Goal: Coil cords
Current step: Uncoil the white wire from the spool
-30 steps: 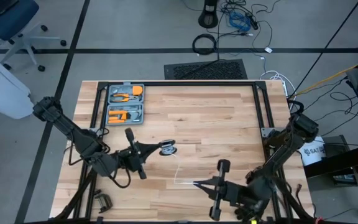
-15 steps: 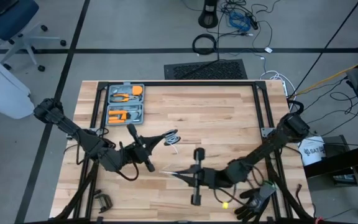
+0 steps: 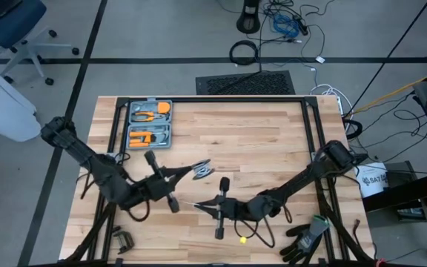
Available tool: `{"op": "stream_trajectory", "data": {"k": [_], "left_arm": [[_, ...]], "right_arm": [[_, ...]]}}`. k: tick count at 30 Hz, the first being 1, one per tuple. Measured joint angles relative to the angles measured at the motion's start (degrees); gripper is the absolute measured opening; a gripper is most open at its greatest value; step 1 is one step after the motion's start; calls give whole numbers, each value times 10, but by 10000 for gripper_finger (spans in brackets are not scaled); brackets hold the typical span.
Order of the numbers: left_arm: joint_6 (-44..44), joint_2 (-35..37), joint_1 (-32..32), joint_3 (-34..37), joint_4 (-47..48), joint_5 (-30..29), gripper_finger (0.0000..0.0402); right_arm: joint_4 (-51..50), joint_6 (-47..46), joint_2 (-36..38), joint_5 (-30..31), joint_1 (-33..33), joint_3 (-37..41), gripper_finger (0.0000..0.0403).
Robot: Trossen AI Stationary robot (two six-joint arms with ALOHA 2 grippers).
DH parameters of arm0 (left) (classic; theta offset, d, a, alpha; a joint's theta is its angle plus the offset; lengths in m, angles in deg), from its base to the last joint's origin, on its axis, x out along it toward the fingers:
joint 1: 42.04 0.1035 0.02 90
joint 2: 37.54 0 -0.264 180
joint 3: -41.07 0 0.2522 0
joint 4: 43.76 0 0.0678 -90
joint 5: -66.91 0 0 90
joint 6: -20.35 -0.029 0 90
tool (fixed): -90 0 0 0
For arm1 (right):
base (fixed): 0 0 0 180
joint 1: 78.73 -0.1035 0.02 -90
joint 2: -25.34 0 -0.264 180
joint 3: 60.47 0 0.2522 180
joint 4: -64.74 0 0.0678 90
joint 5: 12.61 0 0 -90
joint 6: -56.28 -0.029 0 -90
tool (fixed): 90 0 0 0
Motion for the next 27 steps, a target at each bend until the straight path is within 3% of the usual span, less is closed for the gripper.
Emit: {"op": "stream_trajectory", "data": {"k": [12, 18, 22, 27], "left_arm": [[-28, 0, -46, -19, -6, -1, 1], [-32, 2, -59, -19, 22, -33, 1], [-26, 2, -61, -19, 28, -35, 1], [-11, 2, -61, -19, 32, -33, 1]], "right_arm": [[-122, -25, 0, 50, 2, 0, 0], [-188, -53, 1, 50, -20, 0, 16], [-316, -97, 21, 48, -42, 0, 46], [-512, -231, 76, 51, -72, 0, 86]]}}
